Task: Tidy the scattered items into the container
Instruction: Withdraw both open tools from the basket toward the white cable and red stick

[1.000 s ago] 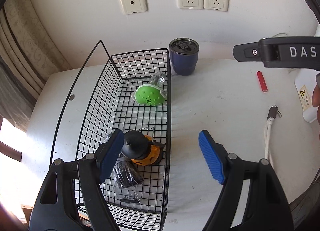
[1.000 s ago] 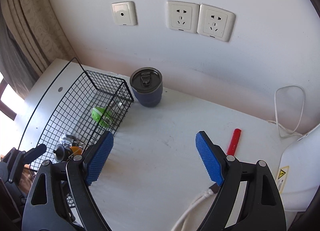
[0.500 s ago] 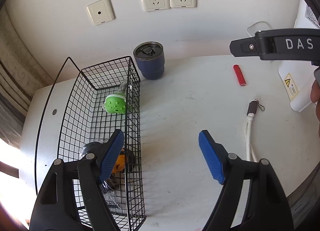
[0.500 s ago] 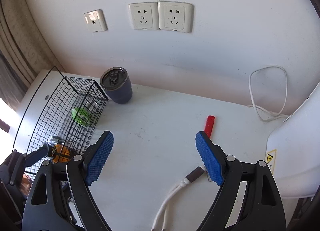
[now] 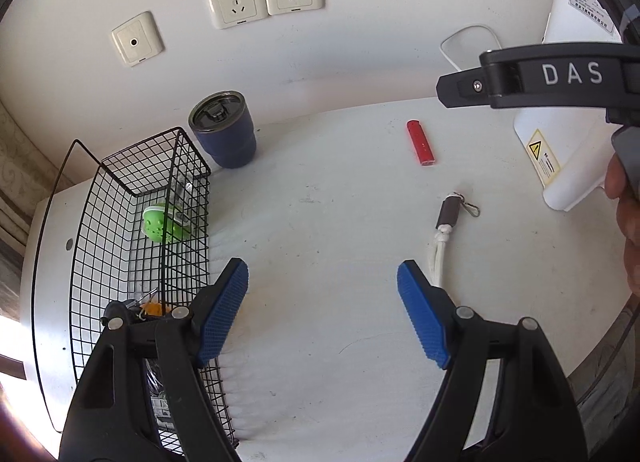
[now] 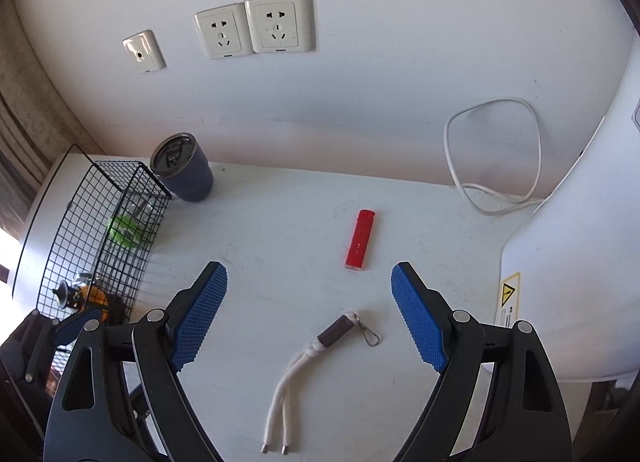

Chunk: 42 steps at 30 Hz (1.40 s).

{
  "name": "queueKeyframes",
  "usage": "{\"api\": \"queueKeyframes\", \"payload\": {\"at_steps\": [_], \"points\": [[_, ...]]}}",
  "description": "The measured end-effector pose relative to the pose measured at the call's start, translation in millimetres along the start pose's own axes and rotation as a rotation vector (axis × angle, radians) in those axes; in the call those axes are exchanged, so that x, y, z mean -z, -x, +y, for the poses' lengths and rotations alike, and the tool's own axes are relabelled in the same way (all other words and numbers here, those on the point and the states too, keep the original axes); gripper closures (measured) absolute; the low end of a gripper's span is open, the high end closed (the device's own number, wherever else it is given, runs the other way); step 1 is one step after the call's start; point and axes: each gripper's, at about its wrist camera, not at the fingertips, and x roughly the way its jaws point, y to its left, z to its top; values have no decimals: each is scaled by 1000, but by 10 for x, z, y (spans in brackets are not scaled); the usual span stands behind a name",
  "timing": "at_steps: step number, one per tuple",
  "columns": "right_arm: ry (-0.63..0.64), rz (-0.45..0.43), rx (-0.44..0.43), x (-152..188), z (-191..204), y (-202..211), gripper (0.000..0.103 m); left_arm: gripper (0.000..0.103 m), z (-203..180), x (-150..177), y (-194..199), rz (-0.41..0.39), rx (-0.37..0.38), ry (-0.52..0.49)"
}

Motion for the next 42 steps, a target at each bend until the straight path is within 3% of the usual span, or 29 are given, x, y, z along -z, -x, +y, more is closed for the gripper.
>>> {"api": "queueKeyframes", "payload": {"at_steps": [19,42], "points": [[-44,41,1,-8,-370,-204,19,29,-354,-129,-309,60,86,-3],[-42,137,-24,-33,-569,-815,19,29,-726,-201,-848,138,168,-79]]}}
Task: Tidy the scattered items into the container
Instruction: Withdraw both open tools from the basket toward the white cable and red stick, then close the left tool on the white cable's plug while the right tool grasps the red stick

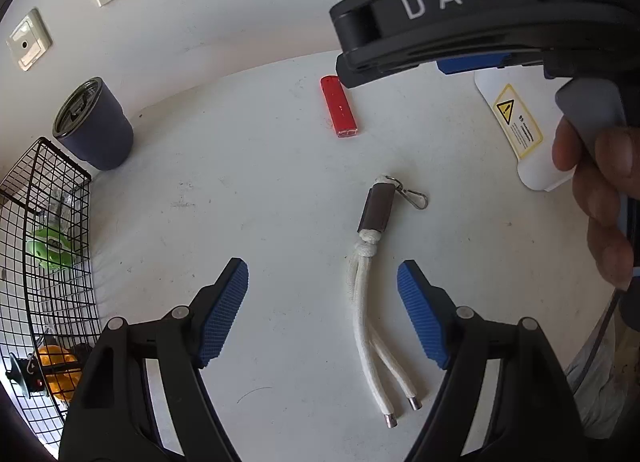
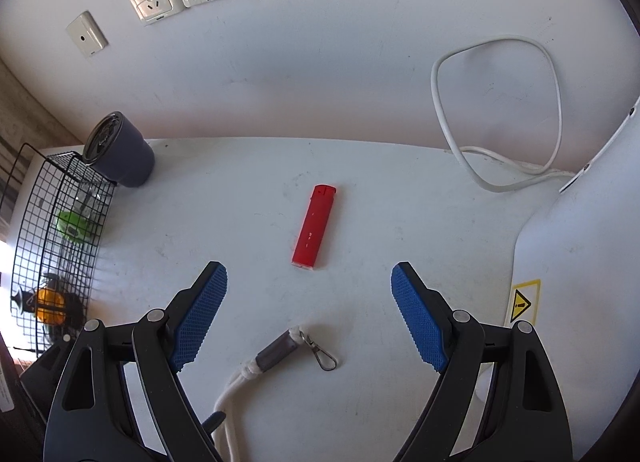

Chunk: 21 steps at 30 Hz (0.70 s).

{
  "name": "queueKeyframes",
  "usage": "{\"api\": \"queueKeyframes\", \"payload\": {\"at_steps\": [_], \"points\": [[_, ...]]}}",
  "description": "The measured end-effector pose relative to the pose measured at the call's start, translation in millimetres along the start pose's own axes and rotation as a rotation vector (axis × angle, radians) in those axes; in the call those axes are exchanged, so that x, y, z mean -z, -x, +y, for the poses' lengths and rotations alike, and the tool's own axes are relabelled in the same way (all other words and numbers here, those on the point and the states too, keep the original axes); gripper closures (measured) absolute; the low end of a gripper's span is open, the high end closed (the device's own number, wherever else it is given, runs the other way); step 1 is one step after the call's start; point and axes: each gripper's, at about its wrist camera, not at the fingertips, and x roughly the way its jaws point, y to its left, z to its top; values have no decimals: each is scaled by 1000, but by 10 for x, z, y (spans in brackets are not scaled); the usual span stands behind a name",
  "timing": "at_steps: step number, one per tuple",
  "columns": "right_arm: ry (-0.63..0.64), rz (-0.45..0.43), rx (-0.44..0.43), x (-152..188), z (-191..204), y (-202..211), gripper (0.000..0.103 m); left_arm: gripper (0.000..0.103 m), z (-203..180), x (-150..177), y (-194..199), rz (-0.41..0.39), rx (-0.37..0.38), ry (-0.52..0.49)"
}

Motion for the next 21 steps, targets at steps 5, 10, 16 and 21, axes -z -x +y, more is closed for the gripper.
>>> {"api": "queueKeyframes", "payload": {"at_steps": [5,10,16,21], "points": [[12,22,3,-11,-27,-144,19,29,12,-28,-112,13,13,12],[8,29,3,-23,-84,-254,19,29,-23,-35,-206,27,15,8],[0,53,8,-64,-132,-410,19,29,-61,-34,-317,36,14,5],[24,72,17,-69,-113,-534,19,29,-60,-27,-396,44,13,-4]]}}
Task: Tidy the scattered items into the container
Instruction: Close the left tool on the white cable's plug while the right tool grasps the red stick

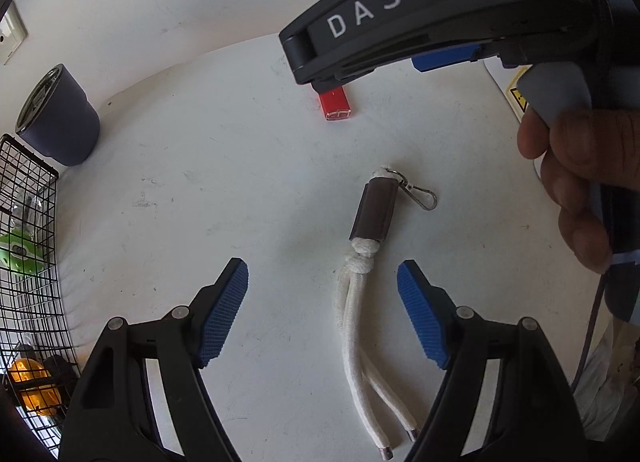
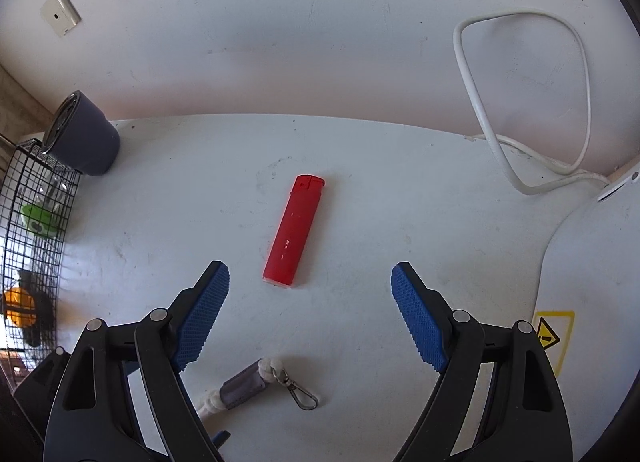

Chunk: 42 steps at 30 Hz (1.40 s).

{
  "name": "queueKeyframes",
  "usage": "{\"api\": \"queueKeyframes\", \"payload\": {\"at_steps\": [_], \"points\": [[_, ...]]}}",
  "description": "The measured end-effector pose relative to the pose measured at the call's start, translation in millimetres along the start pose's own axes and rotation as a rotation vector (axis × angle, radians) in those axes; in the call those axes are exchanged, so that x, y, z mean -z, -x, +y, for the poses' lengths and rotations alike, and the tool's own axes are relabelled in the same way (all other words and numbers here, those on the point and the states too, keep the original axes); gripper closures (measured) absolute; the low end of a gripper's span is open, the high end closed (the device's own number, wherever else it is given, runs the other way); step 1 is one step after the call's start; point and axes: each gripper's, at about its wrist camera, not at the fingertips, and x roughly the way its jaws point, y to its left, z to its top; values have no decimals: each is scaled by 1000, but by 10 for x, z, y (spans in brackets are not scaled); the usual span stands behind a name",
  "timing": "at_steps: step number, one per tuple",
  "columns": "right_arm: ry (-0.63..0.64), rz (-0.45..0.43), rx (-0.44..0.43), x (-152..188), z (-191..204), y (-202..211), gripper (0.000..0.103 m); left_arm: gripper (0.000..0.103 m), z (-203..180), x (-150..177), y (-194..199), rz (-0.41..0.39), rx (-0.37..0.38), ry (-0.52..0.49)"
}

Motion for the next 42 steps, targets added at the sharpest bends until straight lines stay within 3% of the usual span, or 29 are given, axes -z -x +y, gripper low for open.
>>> {"api": "queueKeyframes", "payload": {"at_steps": [8,10,16,33,36,39,42], "points": [[21,18,-2,0,-9,-134,19,30,37,0,-95,-4,6,1],[27,24,2,-10,-7,-175,19,39,47,1,-107,-5,10,3],[47,33,-3,-20,-10,-230,19,50,36,22,-131,-10,11,-18],[138,17,78,-67,148,-348,21,52,37,58,-122,-35,-19,-62],[155,1,71,-46,160,-336,25,61,63,64,-106,-39,-16,-59],[162,-12,70,-34,157,-308,36,76,106,66,-86,-40,-5,-55],[160,-16,69,-29,144,-289,44,84,169,71,-70,-39,2,-46]]}}
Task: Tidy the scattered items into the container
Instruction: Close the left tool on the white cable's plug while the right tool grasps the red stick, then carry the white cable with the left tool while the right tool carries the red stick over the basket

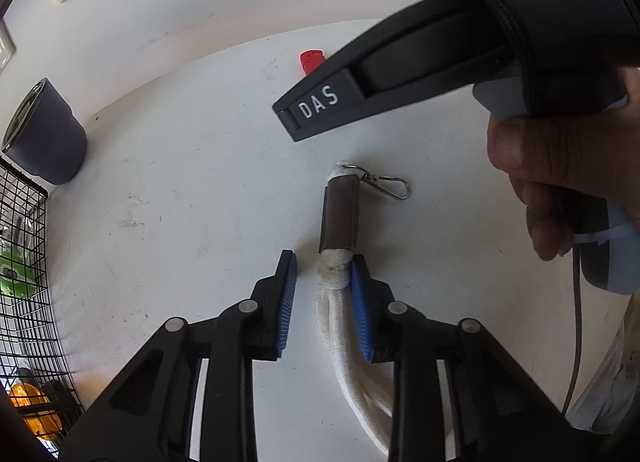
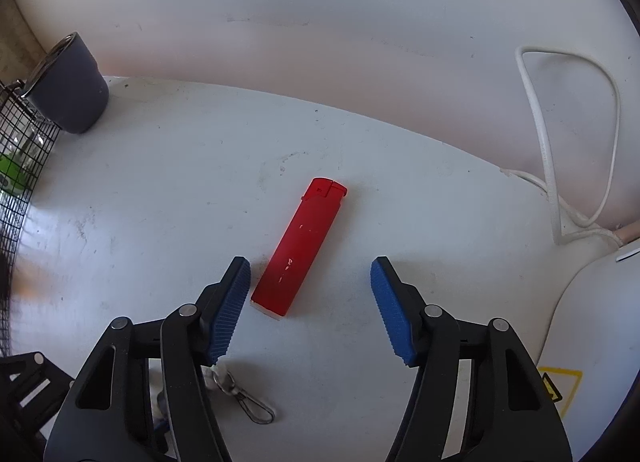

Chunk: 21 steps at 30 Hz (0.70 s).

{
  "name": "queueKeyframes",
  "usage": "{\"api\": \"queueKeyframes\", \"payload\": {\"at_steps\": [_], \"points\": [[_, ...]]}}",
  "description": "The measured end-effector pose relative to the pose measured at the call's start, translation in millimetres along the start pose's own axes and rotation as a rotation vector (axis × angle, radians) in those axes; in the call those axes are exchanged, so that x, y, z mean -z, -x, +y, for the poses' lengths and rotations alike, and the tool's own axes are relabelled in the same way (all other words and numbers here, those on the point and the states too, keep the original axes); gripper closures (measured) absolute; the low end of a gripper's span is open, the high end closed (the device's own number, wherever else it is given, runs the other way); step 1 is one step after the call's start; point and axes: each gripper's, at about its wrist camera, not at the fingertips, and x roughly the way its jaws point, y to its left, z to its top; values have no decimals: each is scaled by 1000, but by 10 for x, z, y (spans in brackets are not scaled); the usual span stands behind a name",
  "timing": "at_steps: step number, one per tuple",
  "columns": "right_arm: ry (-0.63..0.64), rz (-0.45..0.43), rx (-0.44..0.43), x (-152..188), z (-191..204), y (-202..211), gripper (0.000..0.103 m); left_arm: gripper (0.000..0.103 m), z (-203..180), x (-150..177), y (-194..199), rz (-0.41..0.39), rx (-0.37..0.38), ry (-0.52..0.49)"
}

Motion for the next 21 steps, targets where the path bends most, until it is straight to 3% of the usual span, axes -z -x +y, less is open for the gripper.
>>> {"api": "queueKeyframes", "payload": {"at_steps": [2,4,6,14,21], "points": [[8,1,-3,-5,7,16,56,87,33,7,11,1,-1,6],[17,6,-9,-13,27,30,76,91,55,19,22,1,-1,13],[30,11,-11,-10,29,46,82,91,61,38,33,-2,-7,13],[40,18,-18,8,196,33,86,92,85,139,125,-3,-13,10],[29,-16,-38,104,264,289,86,92,171,244,358,-30,-28,22]]}}
